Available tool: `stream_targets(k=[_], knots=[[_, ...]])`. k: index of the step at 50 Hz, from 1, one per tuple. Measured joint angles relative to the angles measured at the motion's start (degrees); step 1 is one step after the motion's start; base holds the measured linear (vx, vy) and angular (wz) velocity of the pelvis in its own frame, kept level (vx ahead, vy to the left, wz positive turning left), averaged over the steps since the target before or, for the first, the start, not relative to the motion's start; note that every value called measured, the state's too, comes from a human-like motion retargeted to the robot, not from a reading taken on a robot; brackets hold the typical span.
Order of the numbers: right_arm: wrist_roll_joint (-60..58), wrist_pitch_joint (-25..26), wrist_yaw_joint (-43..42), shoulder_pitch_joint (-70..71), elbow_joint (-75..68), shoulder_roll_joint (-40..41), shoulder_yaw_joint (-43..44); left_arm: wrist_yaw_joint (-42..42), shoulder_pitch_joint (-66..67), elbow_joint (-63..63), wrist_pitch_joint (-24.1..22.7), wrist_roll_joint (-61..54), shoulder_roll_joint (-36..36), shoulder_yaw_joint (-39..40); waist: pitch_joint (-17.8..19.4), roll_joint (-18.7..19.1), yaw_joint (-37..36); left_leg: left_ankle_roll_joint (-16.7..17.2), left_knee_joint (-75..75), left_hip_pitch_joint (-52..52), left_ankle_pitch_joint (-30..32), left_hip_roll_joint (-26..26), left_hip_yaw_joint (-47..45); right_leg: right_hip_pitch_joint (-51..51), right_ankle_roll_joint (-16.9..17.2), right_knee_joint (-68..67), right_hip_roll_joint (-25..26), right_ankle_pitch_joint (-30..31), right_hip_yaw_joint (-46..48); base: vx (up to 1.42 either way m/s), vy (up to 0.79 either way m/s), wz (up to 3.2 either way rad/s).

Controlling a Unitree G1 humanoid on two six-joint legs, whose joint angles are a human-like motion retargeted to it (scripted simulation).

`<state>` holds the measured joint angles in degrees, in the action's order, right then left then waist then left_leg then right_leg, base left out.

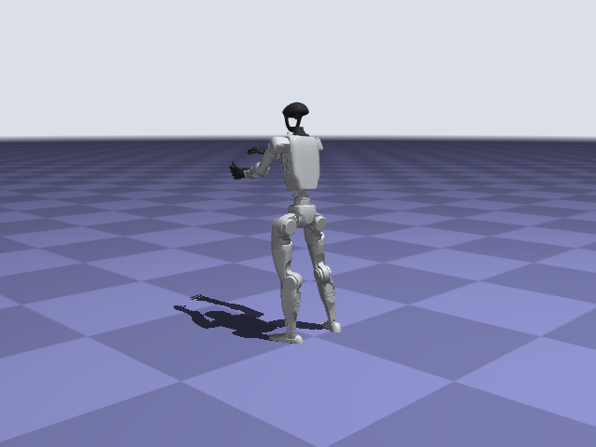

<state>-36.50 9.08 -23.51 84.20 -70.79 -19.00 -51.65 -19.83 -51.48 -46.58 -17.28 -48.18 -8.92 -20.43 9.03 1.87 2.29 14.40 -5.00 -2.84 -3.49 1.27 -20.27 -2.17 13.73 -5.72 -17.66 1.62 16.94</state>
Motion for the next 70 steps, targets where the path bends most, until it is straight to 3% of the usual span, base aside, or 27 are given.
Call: stream_targets(k=[6,12,17,21,27,30,40,42,48,51,54,57,60,63,67,70], knots=[[-6.36,0.85,-1.66,-2.4,-1.95,-1.52,0.79,4.36,16.28,5.78,-0.05,0.85,-10.34,-3.19,-0.2,-2.77,-2.77,-1.66,0.16,-2.37,-0.86,-0.81,0.53,1.21,-1.99,-2.67,0.49,-2.3,-0.82,0.05,-0.01,0.01],[-1.54,0.13,3.67,-5.27,-1.48,-4.53,0.98,12.24,32.69,1.59,3.57,2.2,-15.61,0.6,-0.24,-6.07,-7.45,-1.15,1.23,-3.28,-1.93,-1.45,2.06,2.16,-2.57,-5.89,0.33,-4.38,0.58,0.06,-0.02,0.26],[0.77,-0.32,1.99,-8.75,-3.18,-7.3,4.2,4.22,44.33,-8.44,1.91,1.03,-14.9,16.11,-0.15,-8.06,-13.65,-1.08,1.5,-3.83,-2.46,-1.54,3.72,3.27,-3.19,-7.33,0.0,-5.78,2.08,0.06,-0.01,0.31],[4.0,-0.82,-0.24,-12.57,-1.51,-12.11,6.86,-6.31,49.45,-14.24,-1.91,-9.7,-13.53,35.0,-0.06,-8.39,-20.03,-1.36,1.38,-3.84,-2.53,-1.31,5.05,3.89,-3.3,-7.8,-0.39,-6.4,3.31,0.05,0.01,0.31],[5.11,0.13,-1.51,-18.05,-2.77,-21.41,8.79,-13.52,52.25,-15.41,-5.8,-28.15,-18.25,60.2,-0.62,-7.1,-29.23,-1.71,0.73,-2.99,-1.87,-0.45,7.6,4.33,-3.0,-8.11,-1.39,-6.71,5.76,0.02,0.03,0.42],[8.27,1.58,0.25,-19.84,-4.05,-26.12,9.2,-16.45,51.87,-14.62,-6.5,-26.33,-24.25,66.69,-1.29,-6.77,-32.83,-1.63,0.0,-1.69,-1.19,0.77,8.5,3.62,-0.39,-8.23,-2.69,-6.54,7.6,-0.01,0.04,0.48],[8.44,0.88,0.68,-22.7,-2.29,-32.35,8.34,-15.74,47.86,0.15,-12.6,-24.73,-47.45,72.8,-4.87,-1.39,-34.25,-0.69,0.0,0.16,-0.25,1.6,10.88,3.75,-0.02,-8.09,-3.63,-6.23,10.45,-0.02,0.02,0.27],[9.48,0.46,1.96,-22.36,-2.02,-31.42,8.11,-10.16,44.02,8.42,-15.65,-27.79,-49.94,71.39,-5.82,0.0,-33.78,-0.48,0.0,0.17,-0.21,1.6,10.48,3.63,0.02,-7.79,-3.59,-5.89,10.11,-0.02,0.01,-0.1],[12.5,0.8,3.77,-18.52,-0.84,-27.05,4.99,-14.82,29.26,27.39,-21.95,-24.84,-57.23,58.32,-7.82,4.73,-30.24,-0.71,0.0,0.31,0.18,2.11,8.78,2.78,0.28,-6.8,-3.97,-4.66,8.5,-0.04,0.02,-0.25],[13.96,0.01,5.1,-15.98,0.17,-24.08,2.41,-16.03,15.4,33.71,-21.71,-16.77,-60.66,45.27,-8.3,7.31,-26.99,-0.36,0.0,0.19,0.39,2.19,8.24,2.61,0.31,-6.62,-4.06,-4.2,7.98,-0.01,0.01,-0.07],[15.25,-0.84,6.64,-14.22,0.32,-21.27,0.49,-20.21,-8.57,35.06,-18.81,-5.46,-58.78,24.61,-8.34,9.3,-24.03,-0.22,0.0,-0.12,0.56,2.21,7.98,2.63,0.26,-6.74,-4.12,-3.93,7.6,0.0,0.0,0.0],[15.64,-1.27,7.55,-13.83,0.08,-17.86,-0.03,-21.87,-30.7,31.91,-14.81,2.58,-49.27,5.66,-8.33,9.82,-21.17,-0.36,0.0,-0.29,0.64,2.16,7.67,2.47,0.18,-6.79,-4.04,-3.66,7.06,-0.01,0.0,-0.06],[15.16,-1.7,7.1,-13.04,0.02,-13.86,-0.01,-18.31,-42.89,24.61,-10.98,5.62,-35.68,-5.78,-7.66,9.23,-17.97,-0.59,0.0,-0.42,0.63,2.12,7.08,2.12,0.24,-6.68,-3.9,-3.4,6.17,-0.03,0.01,-0.27],[15.0,-2.11,5.17,-11.58,0.1,-10.25,-0.87,-13.34,-44.62,14.15,-7.95,4.25,-21.53,-12.92,-6.71,8.71,-15.15,-0.99,0.0,-0.64,0.53,2.07,5.98,1.6,0.42,-6.29,-3.64,-3.05,4.71,-0.02,0.0,-0.43],[13.44,-2.13,2.11,-9.28,-0.74,-5.45,-2.37,-6.72,-38.26,-3.92,-0.16,4.19,-4.09,-21.79,-5.01,7.87,-11.68,-1.7,0.0,-1.19,0.24,1.94,3.81,0.69,0.52,-5.78,-3.12,-2.7,1.95,-0.01,0.0,-0.6],[10.33,-2.26,0.27,-8.21,1.0,-2.46,-1.99,-4.92,-28.54,-14.32,4.44,9.49,5.69,-21.14,-3.09,6.59,-8.6,-1.97,0.0,-1.99,-0.12,1.71,1.79,0.15,0.35,-5.53,-2.55,-2.61,-0.46,0.01,-0.01,-0.68]])
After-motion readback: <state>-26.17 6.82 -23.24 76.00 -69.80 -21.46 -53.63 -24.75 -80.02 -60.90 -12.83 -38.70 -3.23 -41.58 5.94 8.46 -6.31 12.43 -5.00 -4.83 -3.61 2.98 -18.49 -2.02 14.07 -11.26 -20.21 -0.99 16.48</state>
